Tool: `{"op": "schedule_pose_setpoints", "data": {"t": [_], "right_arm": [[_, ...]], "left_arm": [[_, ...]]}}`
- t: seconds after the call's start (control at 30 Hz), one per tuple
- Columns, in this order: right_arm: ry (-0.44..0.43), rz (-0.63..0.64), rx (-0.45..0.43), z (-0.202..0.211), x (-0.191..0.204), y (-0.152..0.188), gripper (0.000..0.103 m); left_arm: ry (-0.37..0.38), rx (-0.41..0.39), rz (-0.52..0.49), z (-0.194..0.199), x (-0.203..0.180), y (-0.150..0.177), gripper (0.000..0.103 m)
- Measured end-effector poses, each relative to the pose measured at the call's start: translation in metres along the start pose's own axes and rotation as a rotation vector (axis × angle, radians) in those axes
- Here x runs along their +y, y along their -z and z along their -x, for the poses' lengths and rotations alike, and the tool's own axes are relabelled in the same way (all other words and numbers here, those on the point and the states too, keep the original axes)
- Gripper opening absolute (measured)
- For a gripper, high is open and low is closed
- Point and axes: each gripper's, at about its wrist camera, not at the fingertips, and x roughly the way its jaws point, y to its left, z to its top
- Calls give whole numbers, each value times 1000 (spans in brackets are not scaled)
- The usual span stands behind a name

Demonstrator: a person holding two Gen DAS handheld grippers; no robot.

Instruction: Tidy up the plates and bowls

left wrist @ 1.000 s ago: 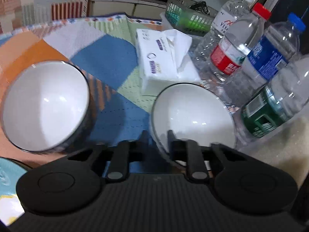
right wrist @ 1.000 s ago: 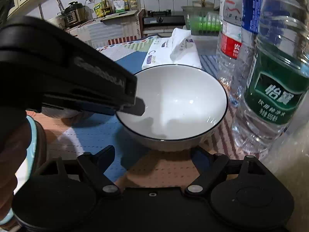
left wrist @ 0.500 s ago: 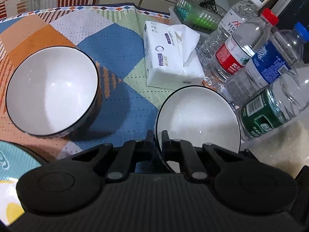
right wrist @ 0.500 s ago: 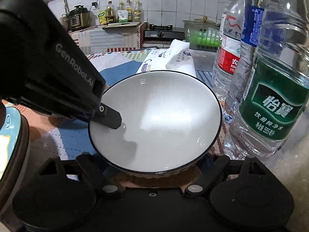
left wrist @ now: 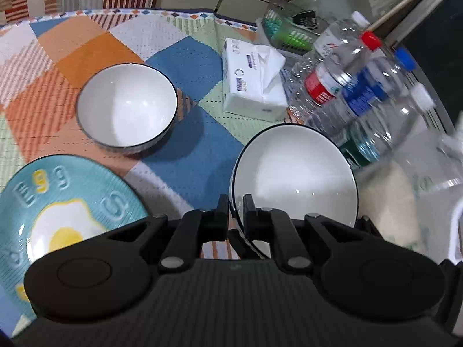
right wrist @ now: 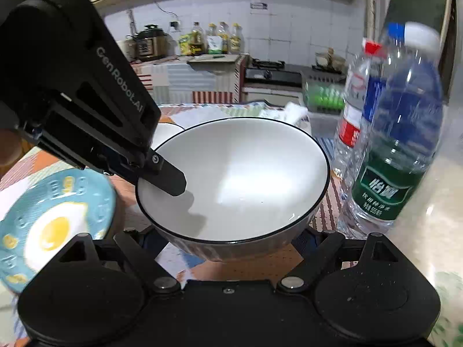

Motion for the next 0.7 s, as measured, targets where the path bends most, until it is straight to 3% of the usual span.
{"op": "schedule_pose_setpoints", "data": {"t": [0.33, 0.7], "right_arm": [[-38, 22, -41, 61, 24, 5, 90], [-75, 113, -56, 105, 50, 17, 90]], "left_arm": [[-44, 12, -153, 62, -20, 35, 10], [-44, 49, -159, 99, -11, 75, 10]]}}
